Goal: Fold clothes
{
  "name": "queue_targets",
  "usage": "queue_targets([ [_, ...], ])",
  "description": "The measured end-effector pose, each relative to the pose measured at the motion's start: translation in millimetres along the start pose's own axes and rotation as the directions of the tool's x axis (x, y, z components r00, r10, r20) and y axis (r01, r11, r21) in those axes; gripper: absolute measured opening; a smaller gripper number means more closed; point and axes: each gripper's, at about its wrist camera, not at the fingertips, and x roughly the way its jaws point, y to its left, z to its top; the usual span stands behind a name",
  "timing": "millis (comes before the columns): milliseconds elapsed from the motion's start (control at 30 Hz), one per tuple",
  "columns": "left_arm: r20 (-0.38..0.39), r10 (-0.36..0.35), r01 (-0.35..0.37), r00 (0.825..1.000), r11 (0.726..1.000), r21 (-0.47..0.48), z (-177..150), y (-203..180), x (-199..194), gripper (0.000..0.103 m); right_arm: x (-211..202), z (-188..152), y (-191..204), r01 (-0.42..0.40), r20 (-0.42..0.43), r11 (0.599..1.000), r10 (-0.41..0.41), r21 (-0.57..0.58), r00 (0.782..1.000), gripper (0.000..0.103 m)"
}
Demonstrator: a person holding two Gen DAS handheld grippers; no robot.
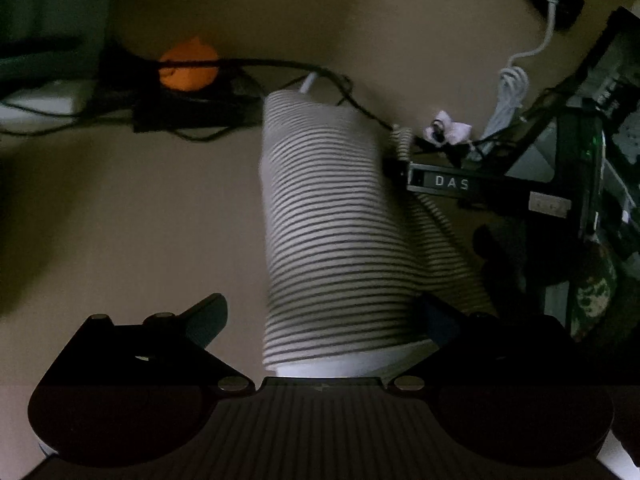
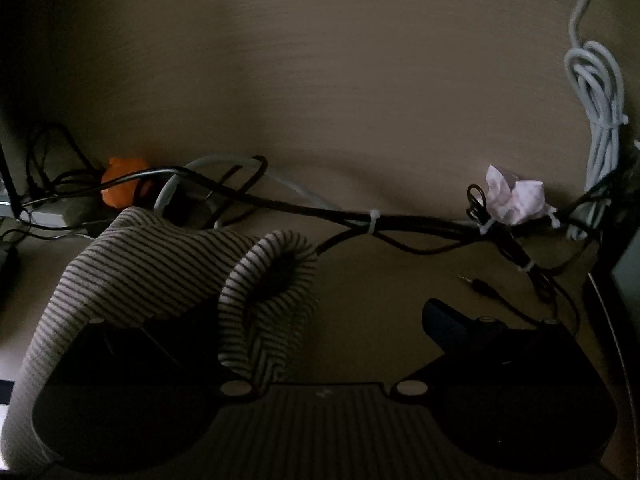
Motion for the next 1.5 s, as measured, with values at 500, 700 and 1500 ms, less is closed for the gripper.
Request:
queue_targets([
  [500,-0.007,-0.071,0.071,0.997,0.990,0.122,-10,-61,28,0.103,-52,-12,-42,0.110,0.073,0.994,-0.112,0.029,0.991,0.103],
  [700,0.068,-0.025,0.018,0.997,0.996,0.089,-16,-46,-5,0.103,-104,-48,-38,0.000,0.157,0.999,-0.005,0.034,0.988,0.103],
  [1500,0.125,0.335,-0.355,0.934,0.909,0.219,70,-50,86,0.103,-88,-80,-38,0.079,0.069,0.971,-0.065,-0.225,0.996,0.103],
])
